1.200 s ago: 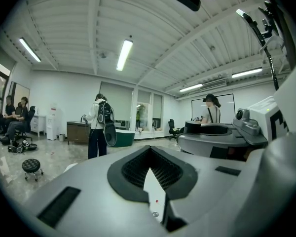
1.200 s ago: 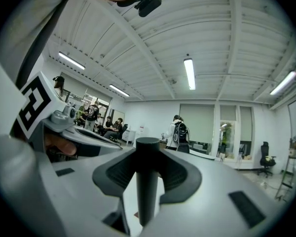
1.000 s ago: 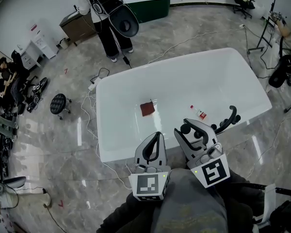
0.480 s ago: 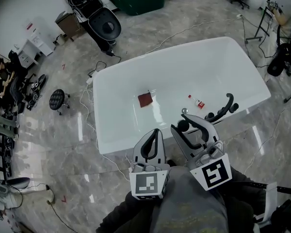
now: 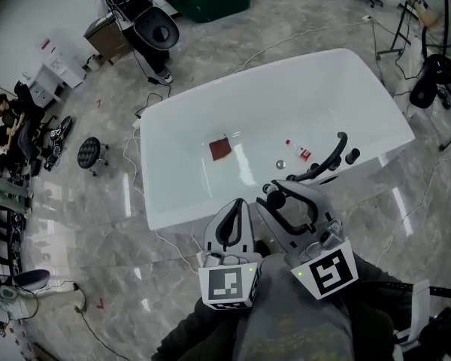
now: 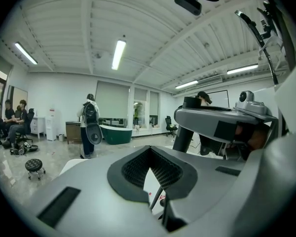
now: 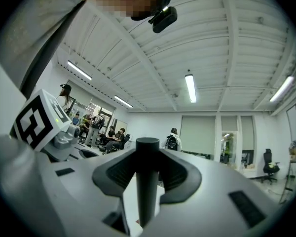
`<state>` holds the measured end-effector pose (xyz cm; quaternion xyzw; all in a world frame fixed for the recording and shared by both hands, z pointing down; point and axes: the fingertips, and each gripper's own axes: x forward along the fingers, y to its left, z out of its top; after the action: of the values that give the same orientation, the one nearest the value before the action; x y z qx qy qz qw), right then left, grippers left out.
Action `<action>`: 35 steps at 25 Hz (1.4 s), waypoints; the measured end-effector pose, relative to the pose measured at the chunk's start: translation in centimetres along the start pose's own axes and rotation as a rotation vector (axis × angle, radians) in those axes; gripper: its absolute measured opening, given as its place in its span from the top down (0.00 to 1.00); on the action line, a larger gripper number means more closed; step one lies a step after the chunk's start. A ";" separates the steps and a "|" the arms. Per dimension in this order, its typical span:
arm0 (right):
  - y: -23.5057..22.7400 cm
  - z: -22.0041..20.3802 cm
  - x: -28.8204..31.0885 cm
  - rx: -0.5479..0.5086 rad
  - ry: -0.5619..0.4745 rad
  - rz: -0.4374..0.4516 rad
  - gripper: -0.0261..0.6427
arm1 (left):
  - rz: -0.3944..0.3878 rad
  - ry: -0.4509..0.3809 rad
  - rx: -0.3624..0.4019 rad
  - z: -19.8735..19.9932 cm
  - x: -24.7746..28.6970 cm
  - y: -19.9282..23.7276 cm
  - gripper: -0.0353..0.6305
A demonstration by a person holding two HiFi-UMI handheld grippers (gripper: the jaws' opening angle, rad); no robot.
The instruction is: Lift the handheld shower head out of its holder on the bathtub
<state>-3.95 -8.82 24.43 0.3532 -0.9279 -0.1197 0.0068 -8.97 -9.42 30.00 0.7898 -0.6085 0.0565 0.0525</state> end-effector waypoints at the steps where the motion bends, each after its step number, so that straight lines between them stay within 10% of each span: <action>1: 0.0 0.2 -0.5 0.001 -0.002 0.002 0.75 | 0.001 0.002 -0.001 0.2 -0.3 -0.5 0.94; 26: 8.0 1.3 -13.0 -0.004 -0.013 0.075 0.75 | 0.079 0.094 -0.012 -3.8 -13.5 -8.7 0.94; 35: 10.0 0.0 -8.1 0.091 -0.016 0.009 0.75 | 0.068 0.071 -0.008 -3.9 -13.5 -2.6 0.94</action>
<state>-4.39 3.71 27.30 0.3478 -0.9340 -0.0802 -0.0164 -10.01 4.76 31.75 0.7660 -0.6329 0.0839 0.0752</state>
